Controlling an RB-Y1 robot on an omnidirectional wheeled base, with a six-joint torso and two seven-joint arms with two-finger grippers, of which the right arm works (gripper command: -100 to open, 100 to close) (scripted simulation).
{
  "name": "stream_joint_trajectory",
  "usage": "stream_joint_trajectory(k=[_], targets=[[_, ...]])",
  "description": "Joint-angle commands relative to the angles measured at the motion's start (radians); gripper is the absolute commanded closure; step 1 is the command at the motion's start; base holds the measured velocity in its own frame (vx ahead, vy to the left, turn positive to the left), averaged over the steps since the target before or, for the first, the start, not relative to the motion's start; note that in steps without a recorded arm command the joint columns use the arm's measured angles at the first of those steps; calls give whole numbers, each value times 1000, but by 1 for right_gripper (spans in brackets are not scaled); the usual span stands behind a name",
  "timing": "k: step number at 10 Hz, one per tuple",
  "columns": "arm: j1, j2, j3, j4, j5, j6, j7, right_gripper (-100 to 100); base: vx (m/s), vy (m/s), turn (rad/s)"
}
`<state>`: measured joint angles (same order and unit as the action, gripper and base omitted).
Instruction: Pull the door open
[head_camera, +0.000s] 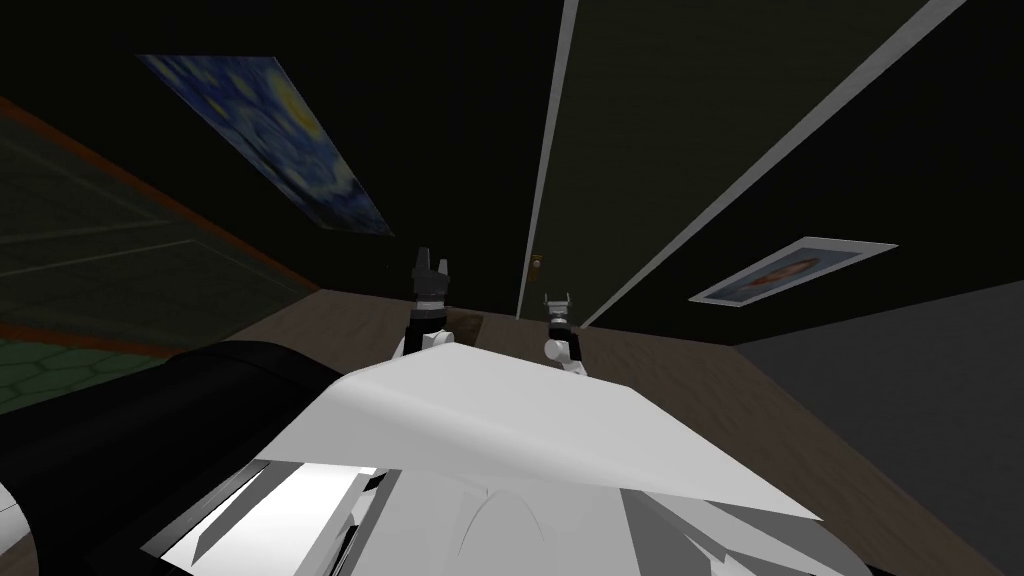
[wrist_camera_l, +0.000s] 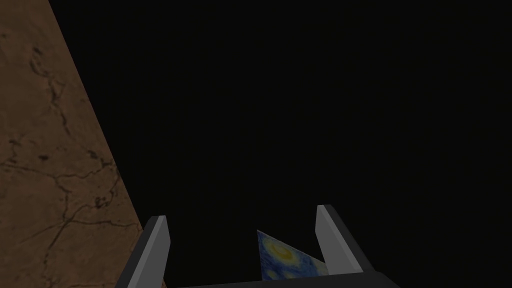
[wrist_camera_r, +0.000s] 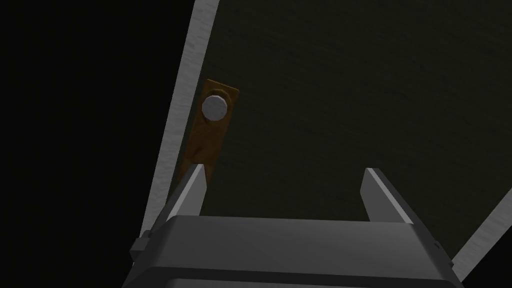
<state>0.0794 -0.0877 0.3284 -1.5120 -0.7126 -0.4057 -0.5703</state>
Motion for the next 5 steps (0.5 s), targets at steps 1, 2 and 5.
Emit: stream_joint_trajectory(k=[1,2,5], targets=[[-18,4,11,32,-29,0,-27,-100,138,12,-25],[-34,6,22,62,-55,-2,-51,-100,129,42,-26],[-64,10,42,117,-102,-5,-95,-100,160,43,-23]])
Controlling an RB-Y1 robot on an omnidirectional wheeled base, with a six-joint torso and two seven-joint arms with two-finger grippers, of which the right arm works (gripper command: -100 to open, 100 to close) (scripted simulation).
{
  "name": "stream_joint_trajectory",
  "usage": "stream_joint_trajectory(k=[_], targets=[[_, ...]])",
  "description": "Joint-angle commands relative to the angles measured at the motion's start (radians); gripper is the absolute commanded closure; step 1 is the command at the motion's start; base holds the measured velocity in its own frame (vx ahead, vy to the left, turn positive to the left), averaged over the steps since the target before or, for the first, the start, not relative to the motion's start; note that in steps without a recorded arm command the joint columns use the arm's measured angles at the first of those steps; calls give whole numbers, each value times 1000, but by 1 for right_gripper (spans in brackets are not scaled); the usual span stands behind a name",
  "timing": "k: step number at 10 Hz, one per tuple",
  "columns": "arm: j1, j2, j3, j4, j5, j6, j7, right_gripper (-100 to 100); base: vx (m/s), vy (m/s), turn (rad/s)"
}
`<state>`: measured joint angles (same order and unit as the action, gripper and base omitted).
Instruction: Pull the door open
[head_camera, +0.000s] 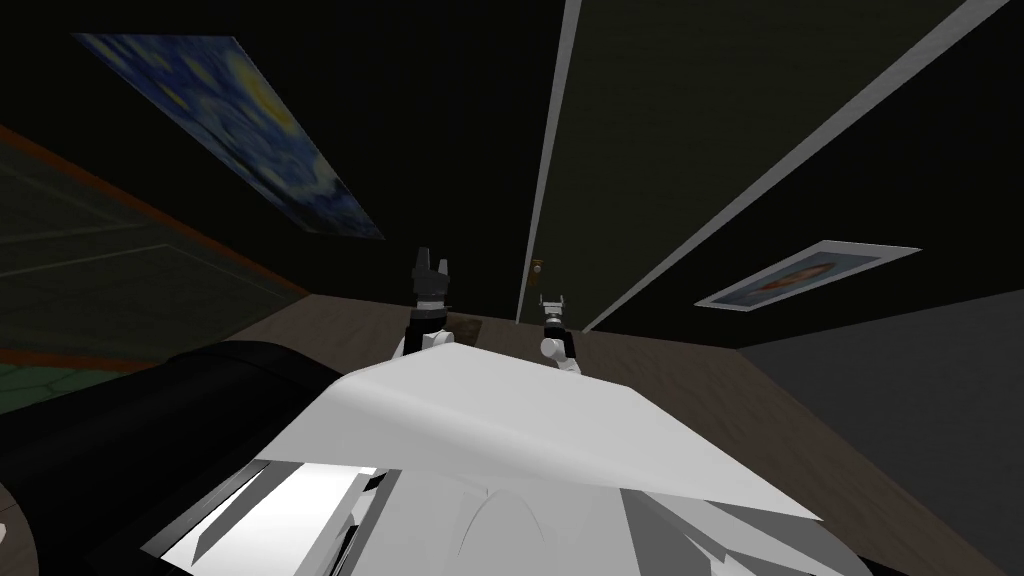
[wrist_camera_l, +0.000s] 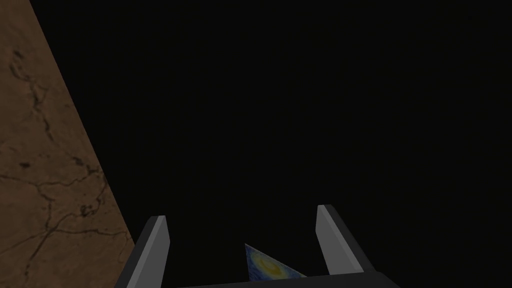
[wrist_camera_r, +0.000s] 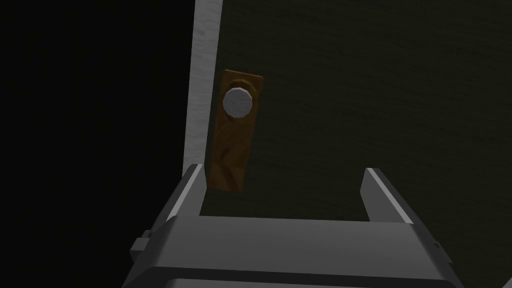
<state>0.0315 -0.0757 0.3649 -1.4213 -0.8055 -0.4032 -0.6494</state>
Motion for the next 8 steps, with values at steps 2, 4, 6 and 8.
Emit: stream_joint_trajectory(k=[2,4,6,8], targets=[[-30,0,15,53,-31,-9,-37,-100,108,12,-10],[-53,5,30,95,-68,-11,-71,-100,144,40,-21],[-70,9,42,128,-96,-13,-97,-100,168,54,-11],[-82,12,50,150,-115,-15,-115,-100,184,67,-5]])
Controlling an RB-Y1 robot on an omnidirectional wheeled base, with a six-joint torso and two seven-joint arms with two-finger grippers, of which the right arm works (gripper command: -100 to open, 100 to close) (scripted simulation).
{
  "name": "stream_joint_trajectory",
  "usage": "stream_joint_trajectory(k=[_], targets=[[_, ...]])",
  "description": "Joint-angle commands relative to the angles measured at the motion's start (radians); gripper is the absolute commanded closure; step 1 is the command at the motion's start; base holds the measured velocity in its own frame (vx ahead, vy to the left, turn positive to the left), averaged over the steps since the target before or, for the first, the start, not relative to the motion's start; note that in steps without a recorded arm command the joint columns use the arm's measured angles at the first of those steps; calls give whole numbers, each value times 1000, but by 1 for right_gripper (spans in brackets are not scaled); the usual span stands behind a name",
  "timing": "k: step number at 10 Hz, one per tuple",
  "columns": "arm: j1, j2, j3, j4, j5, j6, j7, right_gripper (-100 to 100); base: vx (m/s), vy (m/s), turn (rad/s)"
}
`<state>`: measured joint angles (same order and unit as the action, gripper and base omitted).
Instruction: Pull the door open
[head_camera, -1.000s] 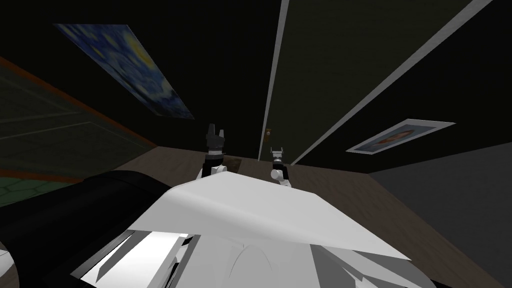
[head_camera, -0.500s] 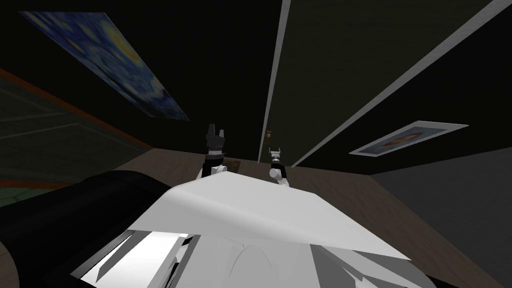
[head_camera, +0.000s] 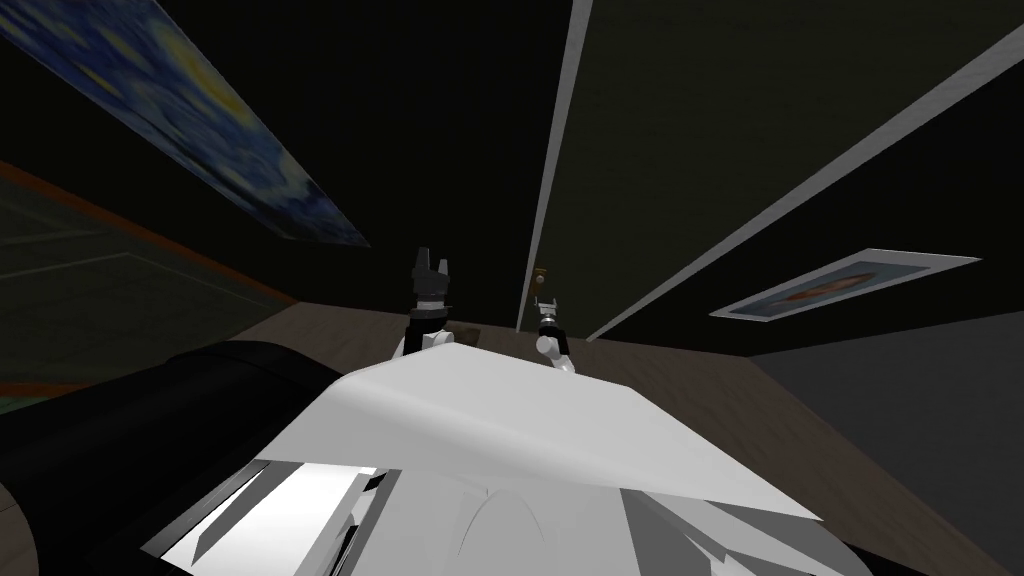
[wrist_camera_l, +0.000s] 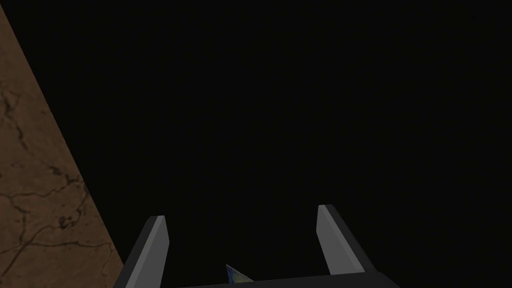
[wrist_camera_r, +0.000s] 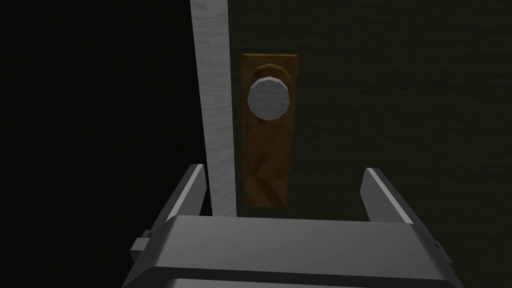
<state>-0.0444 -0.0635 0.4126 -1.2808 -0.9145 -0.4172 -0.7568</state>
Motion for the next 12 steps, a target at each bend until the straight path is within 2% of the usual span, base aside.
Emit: stream_joint_trajectory(k=[1,3,12], targets=[[-12,2,6,20,-15,-1,-16,-100,188,54,-5],[-10,-1,2,15,-11,-1,-11,-100,-1,-13,-1],[-28,-21,-19,35,-18,-3,-16,-100,-176,-58,23]])
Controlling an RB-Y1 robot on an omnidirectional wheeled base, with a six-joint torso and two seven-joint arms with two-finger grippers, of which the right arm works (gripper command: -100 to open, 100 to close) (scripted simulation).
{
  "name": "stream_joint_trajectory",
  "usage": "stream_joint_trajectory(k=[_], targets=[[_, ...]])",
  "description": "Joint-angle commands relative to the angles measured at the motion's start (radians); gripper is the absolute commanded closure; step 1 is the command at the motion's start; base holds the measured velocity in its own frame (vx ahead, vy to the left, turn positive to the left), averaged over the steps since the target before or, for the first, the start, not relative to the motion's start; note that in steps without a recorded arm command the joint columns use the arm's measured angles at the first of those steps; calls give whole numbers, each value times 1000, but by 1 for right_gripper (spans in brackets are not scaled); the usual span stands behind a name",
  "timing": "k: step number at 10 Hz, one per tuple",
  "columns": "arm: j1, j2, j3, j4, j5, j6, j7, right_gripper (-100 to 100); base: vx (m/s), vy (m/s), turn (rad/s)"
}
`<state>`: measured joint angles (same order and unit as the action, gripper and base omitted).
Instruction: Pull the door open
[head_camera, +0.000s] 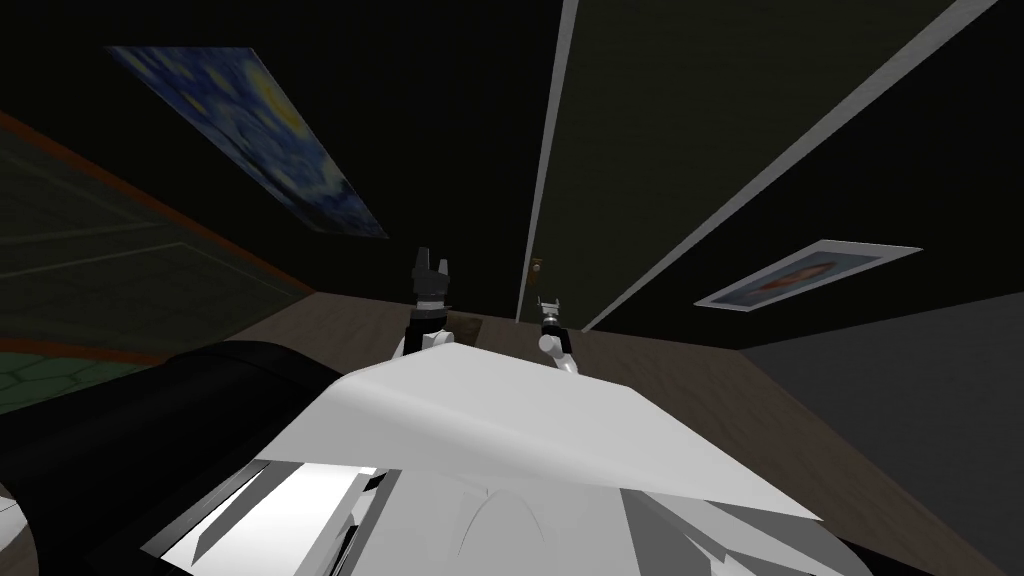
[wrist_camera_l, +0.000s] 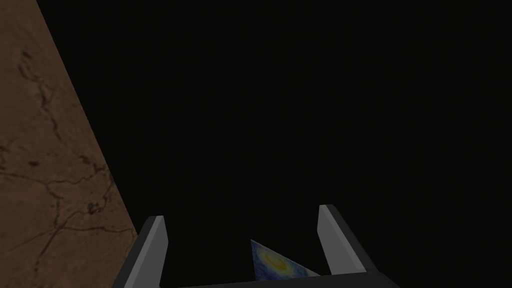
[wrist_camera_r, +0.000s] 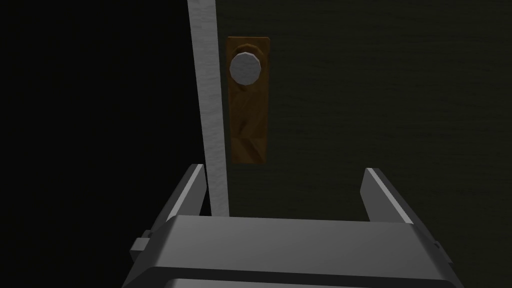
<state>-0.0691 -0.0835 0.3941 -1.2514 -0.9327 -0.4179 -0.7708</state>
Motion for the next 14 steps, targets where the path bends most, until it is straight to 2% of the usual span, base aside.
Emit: stream_joint_trajectory(k=[1,3,4,5,11,14], targets=[[-7,-4,-6,10,-2,-3,-3,-100,-171,-23,63],[-22,-12,-24,26,-8,-5,-7,-100,-174,-20,97],[-38,-16,-44,45,-15,-7,-10,-100,-96,-15,204],[-49,-18,-58,58,-19,-8,-13,-100,70,-2,185],[-64,-15,-77,77,-25,-9,-16,-100,178,7,33],[-71,-13,-86,85,-27,-10,-17,-100,205,58,21]])
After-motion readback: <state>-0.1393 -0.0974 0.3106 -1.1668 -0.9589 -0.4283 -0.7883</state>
